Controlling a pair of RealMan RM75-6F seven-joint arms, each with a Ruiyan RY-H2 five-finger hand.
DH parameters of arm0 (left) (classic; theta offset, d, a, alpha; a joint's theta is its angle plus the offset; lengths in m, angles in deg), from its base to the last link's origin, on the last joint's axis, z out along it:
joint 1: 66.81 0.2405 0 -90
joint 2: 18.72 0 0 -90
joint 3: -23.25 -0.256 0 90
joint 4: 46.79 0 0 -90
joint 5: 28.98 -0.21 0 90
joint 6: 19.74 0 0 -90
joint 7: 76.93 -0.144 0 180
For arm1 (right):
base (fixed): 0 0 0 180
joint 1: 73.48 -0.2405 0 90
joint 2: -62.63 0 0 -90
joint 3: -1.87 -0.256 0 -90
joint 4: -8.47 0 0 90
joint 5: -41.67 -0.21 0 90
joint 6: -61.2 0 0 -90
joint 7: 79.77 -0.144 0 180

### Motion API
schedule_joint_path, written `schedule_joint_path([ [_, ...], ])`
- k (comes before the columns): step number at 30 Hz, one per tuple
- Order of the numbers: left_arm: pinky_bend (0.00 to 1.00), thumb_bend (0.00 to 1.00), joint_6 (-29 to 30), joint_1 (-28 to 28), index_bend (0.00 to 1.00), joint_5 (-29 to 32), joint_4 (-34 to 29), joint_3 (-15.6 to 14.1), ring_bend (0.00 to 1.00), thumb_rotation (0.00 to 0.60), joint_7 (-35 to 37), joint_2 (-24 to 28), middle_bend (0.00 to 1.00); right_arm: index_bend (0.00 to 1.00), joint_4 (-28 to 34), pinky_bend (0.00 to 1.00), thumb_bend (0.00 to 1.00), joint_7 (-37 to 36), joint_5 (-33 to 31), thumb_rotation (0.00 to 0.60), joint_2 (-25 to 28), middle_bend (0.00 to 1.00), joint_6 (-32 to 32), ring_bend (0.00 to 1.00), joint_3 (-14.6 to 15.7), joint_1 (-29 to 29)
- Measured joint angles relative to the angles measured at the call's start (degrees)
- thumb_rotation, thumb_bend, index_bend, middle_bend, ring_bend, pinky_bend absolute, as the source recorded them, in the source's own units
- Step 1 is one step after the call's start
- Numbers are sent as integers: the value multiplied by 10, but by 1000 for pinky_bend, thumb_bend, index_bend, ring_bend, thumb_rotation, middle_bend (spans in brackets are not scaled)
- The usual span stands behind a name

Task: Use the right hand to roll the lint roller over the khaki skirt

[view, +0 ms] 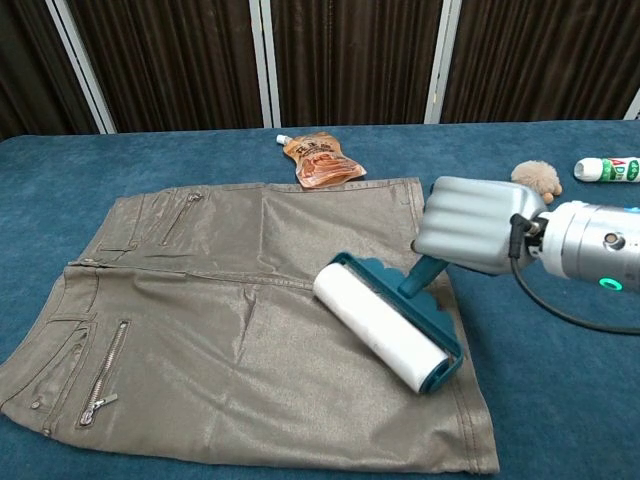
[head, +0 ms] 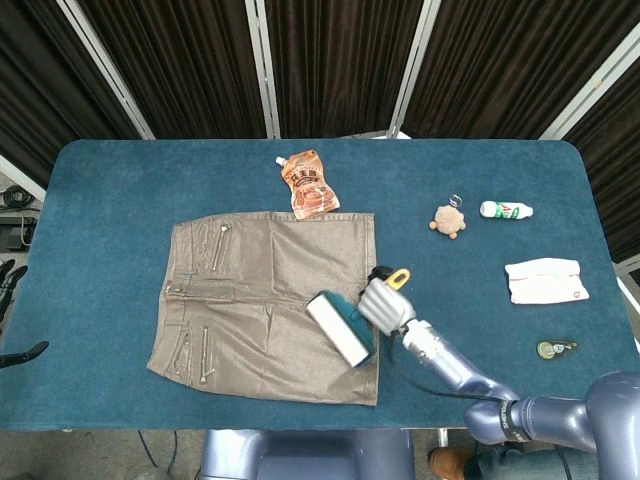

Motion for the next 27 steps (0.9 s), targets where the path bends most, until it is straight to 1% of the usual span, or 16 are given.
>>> schedule_joint_path([
  [6, 0, 0, 0, 1, 0, 2, 3, 0, 0, 600, 5, 1, 0, 498, 38, 438, 961, 52, 0, 600, -30, 564, -5, 446, 0, -14],
  [10, 0, 0, 1, 2, 0, 2, 5, 0, 0, 600, 7, 1, 0, 497, 56, 438, 960, 83, -14, 600, -54, 564, -8, 446, -4, -22],
  [13, 0, 0, 0, 2, 0, 4, 7, 0, 0, 600, 10, 2, 0, 497, 61, 438, 960, 97, -28, 600, -62, 563, -6, 446, -6, -26],
  [20, 0, 0, -1, 1, 0, 5, 9, 1, 0, 600, 10, 1, 0, 498, 38, 438, 960, 100, -54, 600, -50, 564, 7, 446, -6, -21],
  [27, 0, 0, -3, 1, 0, 5, 7, 0, 0, 600, 2, -1, 0, 498, -11, 438, 960, 65, -71, 600, -18, 564, 19, 446, -2, -4],
])
